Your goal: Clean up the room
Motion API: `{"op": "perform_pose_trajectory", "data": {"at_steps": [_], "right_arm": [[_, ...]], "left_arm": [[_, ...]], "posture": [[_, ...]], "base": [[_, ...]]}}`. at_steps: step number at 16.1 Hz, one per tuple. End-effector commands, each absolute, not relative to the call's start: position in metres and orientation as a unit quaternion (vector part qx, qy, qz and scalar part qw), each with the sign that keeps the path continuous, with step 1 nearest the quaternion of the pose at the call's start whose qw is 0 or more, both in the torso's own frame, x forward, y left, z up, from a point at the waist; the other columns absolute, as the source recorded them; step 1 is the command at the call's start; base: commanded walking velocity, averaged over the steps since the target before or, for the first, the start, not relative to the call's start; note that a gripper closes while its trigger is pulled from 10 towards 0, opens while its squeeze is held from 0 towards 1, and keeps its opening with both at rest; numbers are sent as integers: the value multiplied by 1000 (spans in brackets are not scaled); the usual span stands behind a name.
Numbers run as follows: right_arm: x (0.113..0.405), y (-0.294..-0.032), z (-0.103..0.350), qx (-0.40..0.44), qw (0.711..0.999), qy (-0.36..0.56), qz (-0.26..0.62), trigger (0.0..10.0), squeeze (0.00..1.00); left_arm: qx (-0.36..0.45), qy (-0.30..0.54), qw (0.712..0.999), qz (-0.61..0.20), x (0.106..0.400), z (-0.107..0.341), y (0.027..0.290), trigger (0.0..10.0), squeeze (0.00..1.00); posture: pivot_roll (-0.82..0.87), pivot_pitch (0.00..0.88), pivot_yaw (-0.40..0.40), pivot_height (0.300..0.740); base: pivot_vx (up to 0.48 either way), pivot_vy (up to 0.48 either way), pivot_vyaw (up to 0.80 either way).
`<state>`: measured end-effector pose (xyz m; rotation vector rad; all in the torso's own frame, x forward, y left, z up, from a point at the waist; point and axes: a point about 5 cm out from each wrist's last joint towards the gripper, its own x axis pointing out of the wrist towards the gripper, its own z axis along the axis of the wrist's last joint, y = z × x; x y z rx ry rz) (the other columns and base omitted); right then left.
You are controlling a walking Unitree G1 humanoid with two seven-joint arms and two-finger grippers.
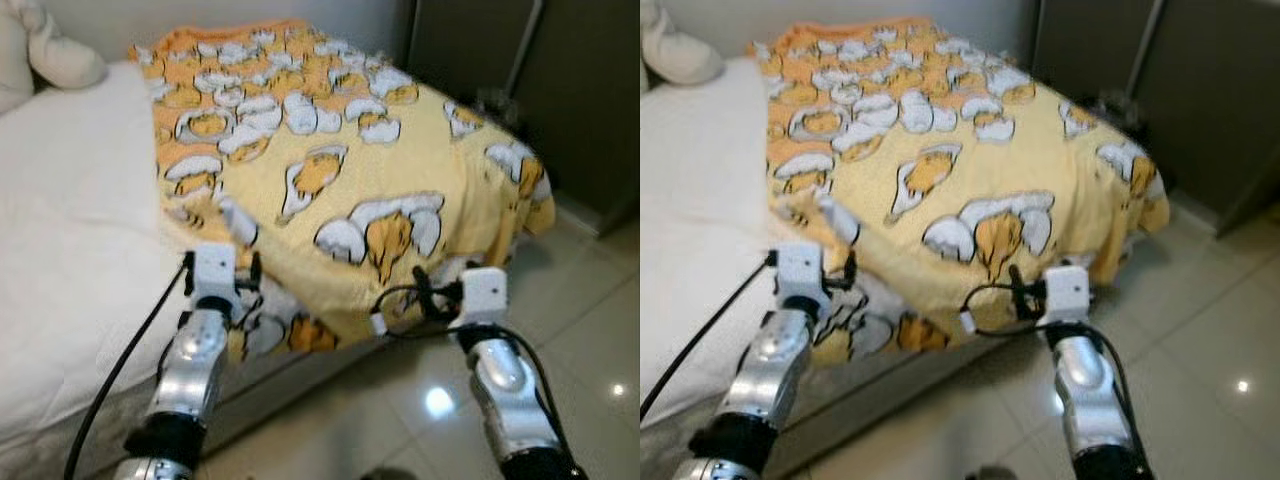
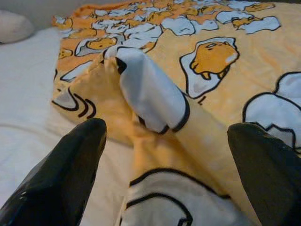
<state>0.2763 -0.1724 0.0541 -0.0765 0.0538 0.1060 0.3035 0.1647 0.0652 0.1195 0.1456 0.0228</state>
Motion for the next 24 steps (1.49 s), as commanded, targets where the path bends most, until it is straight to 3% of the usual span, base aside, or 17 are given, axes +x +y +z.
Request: {"op": "perform_pose_trajectory", "data": {"at_steps": [1,10,15,20,24], "right_arm": [[276,-162,53,-37,996,29,74,10000,0],[242,-172,40,-39,993,59,90,10000,0],[201,-182,42,-60,989,82,106,10000,0],[170,-198,44,-75,986,118,96,10000,0],[160,-195,44,-69,984,134,93,10000,0]], "left_arm": [[58,91,993,42,303,61,181,10000,0],[67,241,968,-4,326,31,181,10000,0],[45,238,970,0,333,34,171,10000,0],[69,168,978,107,340,53,197,10000,0],[65,206,970,115,323,31,203,10000,0]], "posture": [[-122,0,39,723],[-200,57,32,710],[-282,157,-11,710],[-340,209,-15,710],[-336,221,-11,710]], "base": [[0,0,0],[0,0,0],[0,0,0],[0,0,0],[0,0,0]]}}
